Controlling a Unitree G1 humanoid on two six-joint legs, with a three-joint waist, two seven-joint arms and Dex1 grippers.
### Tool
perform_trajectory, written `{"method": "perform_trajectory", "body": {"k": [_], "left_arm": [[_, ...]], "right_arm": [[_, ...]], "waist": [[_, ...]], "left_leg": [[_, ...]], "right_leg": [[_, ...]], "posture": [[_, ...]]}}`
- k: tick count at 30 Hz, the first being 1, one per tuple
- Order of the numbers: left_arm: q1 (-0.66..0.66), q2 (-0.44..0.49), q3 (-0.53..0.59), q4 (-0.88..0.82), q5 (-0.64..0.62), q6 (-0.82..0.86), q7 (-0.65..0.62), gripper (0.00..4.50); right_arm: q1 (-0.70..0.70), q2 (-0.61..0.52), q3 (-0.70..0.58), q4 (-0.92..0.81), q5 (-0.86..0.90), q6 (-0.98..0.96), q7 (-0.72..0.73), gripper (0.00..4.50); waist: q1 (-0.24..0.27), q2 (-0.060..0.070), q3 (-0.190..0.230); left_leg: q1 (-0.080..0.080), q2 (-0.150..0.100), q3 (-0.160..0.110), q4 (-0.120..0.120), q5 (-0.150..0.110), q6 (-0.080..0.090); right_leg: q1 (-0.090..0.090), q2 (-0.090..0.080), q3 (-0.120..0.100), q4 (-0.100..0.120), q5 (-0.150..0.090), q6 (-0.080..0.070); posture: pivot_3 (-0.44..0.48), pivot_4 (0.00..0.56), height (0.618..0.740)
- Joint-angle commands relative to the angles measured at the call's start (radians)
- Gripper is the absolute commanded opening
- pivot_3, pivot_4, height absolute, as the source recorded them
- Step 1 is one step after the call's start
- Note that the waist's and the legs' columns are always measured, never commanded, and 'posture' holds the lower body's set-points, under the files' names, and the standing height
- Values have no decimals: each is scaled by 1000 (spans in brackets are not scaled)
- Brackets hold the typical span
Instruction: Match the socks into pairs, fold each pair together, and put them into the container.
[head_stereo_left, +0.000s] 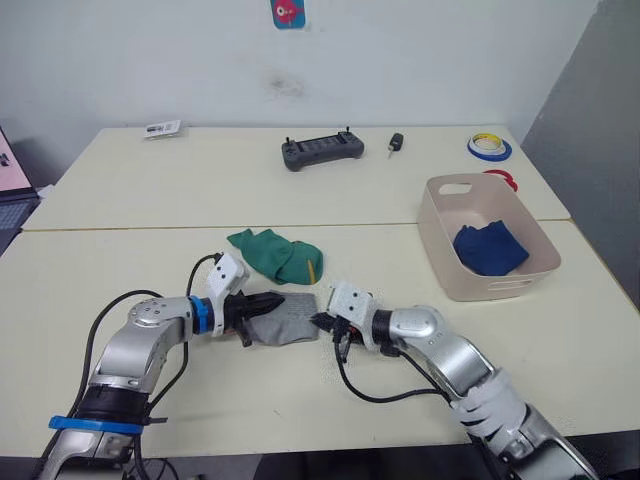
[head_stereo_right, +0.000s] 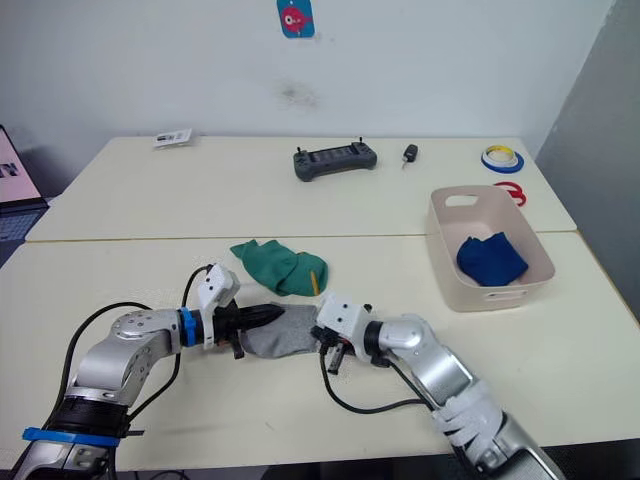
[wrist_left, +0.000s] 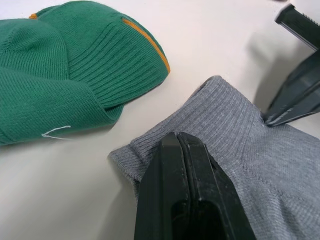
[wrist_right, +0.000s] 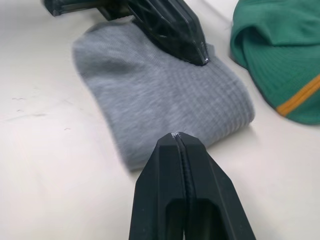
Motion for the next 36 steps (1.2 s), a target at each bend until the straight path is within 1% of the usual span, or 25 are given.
{"method": "perform_trajectory", "body": {"k": [1, 3, 4, 5, 6, 7, 9, 10, 14, 15, 18, 21, 29, 32, 36], "left_arm": [[24, -12, 4, -1, 2, -18, -5, 0], [29, -19, 11, -8, -6, -25, -8, 0], [32, -20, 16, -15, -14, -20, -11, 0], [37, -16, 24, -27, -22, -16, -16, 0], [41, -11, 32, -37, -29, -14, -20, 0], [45, -2, 42, -47, -40, -7, -26, 0], [49, 14, 58, -63, -54, 5, -37, 0], [50, 24, 66, -73, -62, 12, -43, 0], [51, 49, 87, -112, -94, 42, -63, 0], [49, 62, 94, -134, -107, 55, -73, 0], [45, 115, 99, -193, -139, 99, -115, 0], [60, 156, 75, -191, -109, 91, -137, 0], [83, 118, 14, -96, -3, 4, -99, 0], [94, 118, -6, -72, 25, -27, -108, 0], [101, 116, 0, -52, 35, -43, -103, 0]], "right_arm": [[-11, 11, -73, -104, 75, 12, 14, 52], [-10, 19, -110, -113, 97, 63, -9, 430], [-13, 31, -140, -112, 123, 130, -28, 629], [-15, 40, -160, -109, 142, 187, -42, 921], [-19, 48, -171, -106, 157, 226, -50, 1323], [-23, 55, -175, -99, 160, 249, -60, 1615], [-29, 66, -173, -85, 156, 264, -78, 2377], [-32, 75, -174, -77, 156, 275, -91, 2684], [-34, 102, -180, -67, 173, 310, -114, 4216], [-34, 113, -181, -64, 179, 323, -120, 4473], [-40, 134, -183, -47, 201, 368, -135, 4473], [-56, 153, -179, -10, 195, 389, -159, 4473], [-117, 167, -154, 83, 168, 428, -201, 4473], [-130, 165, -129, 100, 159, 434, -202, 4473], [-142, 179, -59, 117, 121, 420, -216, 4473]], "waist": [[1, 0, 0], [3, 0, 0], [3, 0, 0], [3, 0, 0], [2, 0, 0], [2, 0, 0], [1, 0, 0], [0, 0, 0], [1, 0, 0], [1, 0, 0], [1, 0, 1], [1, 0, 1], [1, 0, 1], [1, 0, 1], [-1, 0, 0]], "left_leg": [[0, 0, 0, 0, 0, 0], [0, 0, -1, 0, 0, 0], [0, 0, 0, 0, 0, 0], [0, 0, 0, 0, 0, 0], [0, 0, 0, 0, 0, 0], [0, 0, 0, 0, 0, 0], [0, 0, 0, 0, 0, 0], [0, 0, 0, 0, 0, 0], [-1, 0, 0, 0, 0, 0], [-1, 0, 0, 0, 0, 0], [-1, 0, 0, 0, 0, 0], [-1, 0, 0, 0, 0, 0], [-1, 0, 0, 0, 0, 0], [-1, 0, 0, 0, 0, 0], [0, 0, 0, -1, 0, 0]], "right_leg": [[0, 0, 0, 0, 0, 0], [0, 0, 0, 0, 0, 0], [1, 0, 0, 0, 0, 0], [1, 0, 0, 0, 0, 0], [1, 0, 0, 0, 0, 0], [1, 0, 0, 0, 0, 0], [0, 0, 0, 0, 0, 0], [0, 0, 0, 0, 0, 0], [-1, 0, 0, 0, 0, 0], [-1, 0, 0, 0, 0, 0], [-1, 0, 0, 0, 0, 0], [-1, 0, 0, 0, 0, 0], [-1, 0, 0, 0, 0, 0], [-1, 0, 0, 0, 0, 0], [-1, 0, 0, 0, 0, 0]], "posture": [[0, 150, 740], [0, 150, 740], [0, 150, 740], [0, 150, 740], [0, 150, 740], [0, 150, 740], [0, 150, 740], [0, 150, 740], [0, 150, 740], [0, 150, 740], [0, 150, 740], [0, 150, 740], [0, 150, 740], [0, 150, 740], [0, 150, 740]]}}
